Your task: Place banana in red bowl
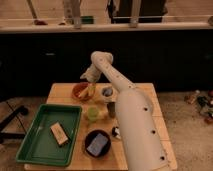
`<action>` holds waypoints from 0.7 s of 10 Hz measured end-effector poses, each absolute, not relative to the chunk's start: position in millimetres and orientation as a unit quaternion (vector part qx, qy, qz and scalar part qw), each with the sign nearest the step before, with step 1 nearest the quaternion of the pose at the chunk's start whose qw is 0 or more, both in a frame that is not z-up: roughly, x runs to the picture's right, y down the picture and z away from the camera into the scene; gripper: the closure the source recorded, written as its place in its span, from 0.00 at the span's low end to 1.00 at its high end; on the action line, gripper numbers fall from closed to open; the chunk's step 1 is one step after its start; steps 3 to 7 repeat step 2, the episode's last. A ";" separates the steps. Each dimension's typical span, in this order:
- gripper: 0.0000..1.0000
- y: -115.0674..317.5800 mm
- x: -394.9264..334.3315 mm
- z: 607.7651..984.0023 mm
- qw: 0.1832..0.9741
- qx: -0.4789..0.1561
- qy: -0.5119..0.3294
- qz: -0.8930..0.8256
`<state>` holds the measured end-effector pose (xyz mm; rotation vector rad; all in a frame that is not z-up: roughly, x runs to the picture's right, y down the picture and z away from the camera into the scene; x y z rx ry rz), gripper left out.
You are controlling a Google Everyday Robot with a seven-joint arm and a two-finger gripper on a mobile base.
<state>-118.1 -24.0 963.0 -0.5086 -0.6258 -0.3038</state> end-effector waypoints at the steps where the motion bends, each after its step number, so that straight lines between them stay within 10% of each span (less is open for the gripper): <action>1: 0.20 -25.7 -114.5 961.3 0.910 -0.240 -0.305 -0.145; 7: 0.20 -27.6 -109.5 959.8 0.912 -0.233 -0.307 -0.140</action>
